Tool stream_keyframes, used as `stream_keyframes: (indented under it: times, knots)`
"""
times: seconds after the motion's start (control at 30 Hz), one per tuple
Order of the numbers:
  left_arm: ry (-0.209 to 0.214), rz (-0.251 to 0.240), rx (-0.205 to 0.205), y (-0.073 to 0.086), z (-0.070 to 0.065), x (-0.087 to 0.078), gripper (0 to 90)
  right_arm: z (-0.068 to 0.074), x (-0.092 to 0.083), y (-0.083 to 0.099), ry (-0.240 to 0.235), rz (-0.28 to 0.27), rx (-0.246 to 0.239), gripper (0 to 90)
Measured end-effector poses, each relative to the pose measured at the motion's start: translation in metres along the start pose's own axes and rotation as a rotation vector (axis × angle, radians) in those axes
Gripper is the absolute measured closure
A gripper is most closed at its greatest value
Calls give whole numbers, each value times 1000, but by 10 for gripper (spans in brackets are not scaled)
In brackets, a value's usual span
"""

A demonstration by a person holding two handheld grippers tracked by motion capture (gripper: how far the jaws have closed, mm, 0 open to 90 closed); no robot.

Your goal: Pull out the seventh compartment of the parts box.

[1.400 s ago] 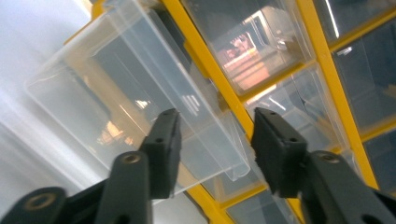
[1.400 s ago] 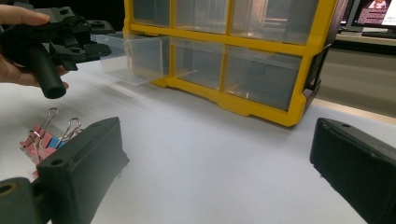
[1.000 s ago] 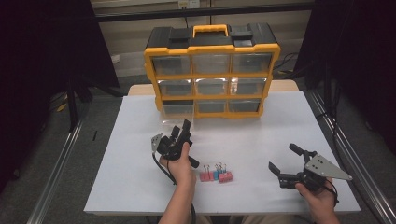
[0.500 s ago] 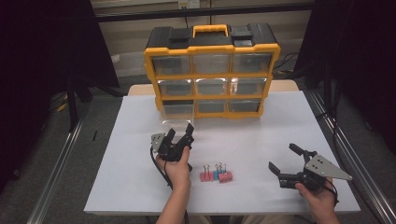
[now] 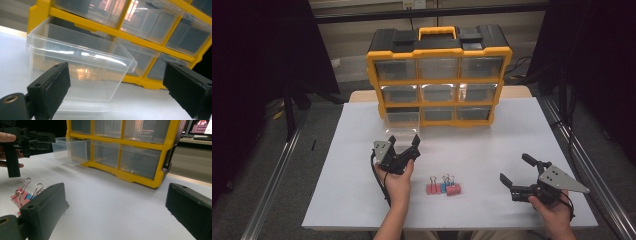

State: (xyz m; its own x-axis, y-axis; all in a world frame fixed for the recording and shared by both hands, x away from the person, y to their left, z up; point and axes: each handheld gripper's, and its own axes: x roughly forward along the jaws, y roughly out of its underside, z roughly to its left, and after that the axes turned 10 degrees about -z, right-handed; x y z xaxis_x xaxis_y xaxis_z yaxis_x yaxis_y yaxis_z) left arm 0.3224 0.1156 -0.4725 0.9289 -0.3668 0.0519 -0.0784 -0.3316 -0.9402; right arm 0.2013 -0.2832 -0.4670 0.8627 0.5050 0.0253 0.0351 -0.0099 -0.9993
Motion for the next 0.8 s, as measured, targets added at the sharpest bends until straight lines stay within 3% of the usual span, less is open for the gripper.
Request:
stream_keyframes:
  times: [0.07,0.23,0.27,0.47,0.53,0.6,0.63,0.8]
  knots:
    - [21,12,23,-1,1,-1,66,0,0,0,1,-1,2,25]
    - [78,18,29,-5,3,-4,57,0,0,0,-2,3,-1,24]
    - [101,29,50,-7,5,-5,55,0,0,0,-1,3,-2,24]
    - [146,46,49,-12,5,-8,46,-1,0,0,2,7,3,25]
    - [173,52,79,-13,5,-9,44,-1,0,0,-2,5,1,25]
    - [182,49,69,-14,5,-10,44,-1,0,0,-2,4,-2,25]
    - [207,64,82,-15,7,-11,44,-1,0,0,-2,5,0,24]
    - [227,76,99,-18,9,-15,44,-1,0,0,4,6,-3,24]
